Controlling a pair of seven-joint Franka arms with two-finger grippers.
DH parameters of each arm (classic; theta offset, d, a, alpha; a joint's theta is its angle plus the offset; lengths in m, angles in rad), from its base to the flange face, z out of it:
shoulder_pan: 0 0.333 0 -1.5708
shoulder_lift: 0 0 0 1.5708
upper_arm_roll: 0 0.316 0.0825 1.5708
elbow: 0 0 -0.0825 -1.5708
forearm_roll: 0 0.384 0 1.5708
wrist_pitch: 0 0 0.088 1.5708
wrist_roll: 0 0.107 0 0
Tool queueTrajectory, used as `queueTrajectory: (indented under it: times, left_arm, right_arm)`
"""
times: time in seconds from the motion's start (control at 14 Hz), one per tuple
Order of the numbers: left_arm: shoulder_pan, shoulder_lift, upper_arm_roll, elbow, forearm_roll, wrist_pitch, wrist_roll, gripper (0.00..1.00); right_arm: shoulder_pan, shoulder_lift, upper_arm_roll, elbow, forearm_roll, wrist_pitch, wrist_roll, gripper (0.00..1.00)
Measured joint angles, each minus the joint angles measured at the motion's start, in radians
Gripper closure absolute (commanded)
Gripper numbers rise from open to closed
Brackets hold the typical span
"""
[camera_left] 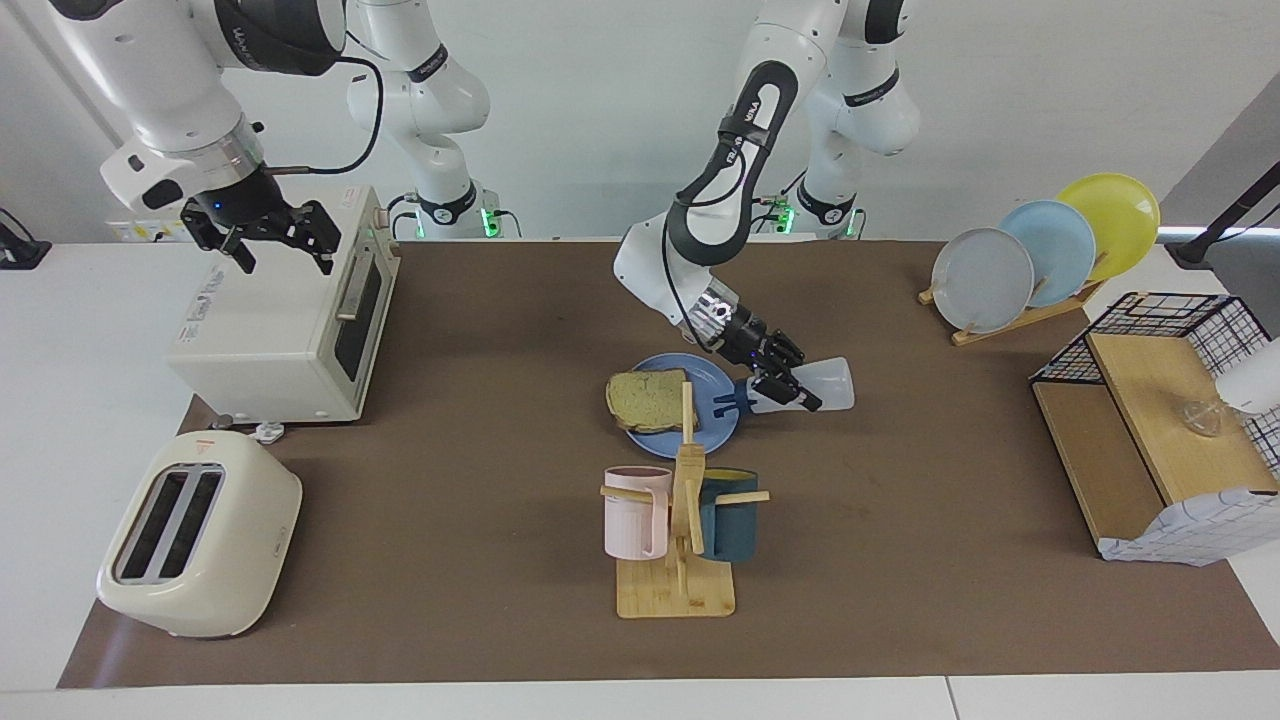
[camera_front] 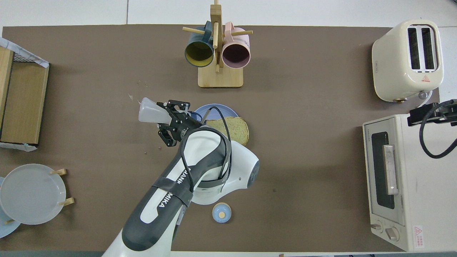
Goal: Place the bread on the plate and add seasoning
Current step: 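Tilt and shake the bottle over the bread with the left gripper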
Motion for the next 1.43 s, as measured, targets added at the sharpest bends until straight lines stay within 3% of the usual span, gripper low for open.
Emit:
queueTrajectory:
  times: [0.21,0.36,0.72,1.14,1.43]
  left_arm:
    - [-0.104,-0.009,-0.003,0.001,-0.053,-0.064,-0.001,1.00]
    - [-0.103,-0.012,0.003,0.000,-0.064,-0.067,-0.002,1.00]
    - [0.041,-0.011,0.015,-0.006,-0.035,-0.014,-0.008,1.00]
    - [0.086,-0.021,0.015,-0.002,-0.061,0.020,-0.158,1.00]
    - [0.202,-0.152,0.018,0.012,-0.169,0.087,-0.134,1.00]
  right_arm:
    - [0.000,0.000,0.000,0.000,0.000,0.000,0.000,0.00]
    - [0.000,0.000,0.000,0.000,0.000,0.000,0.000,0.00]
    - [0.000,0.000,0.000,0.000,0.000,0.000,0.000,0.00]
    - [0.000,0.000,0.000,0.000,0.000,0.000,0.000,0.00]
    - [0.000,0.000,0.000,0.000,0.000,0.000,0.000,0.00]
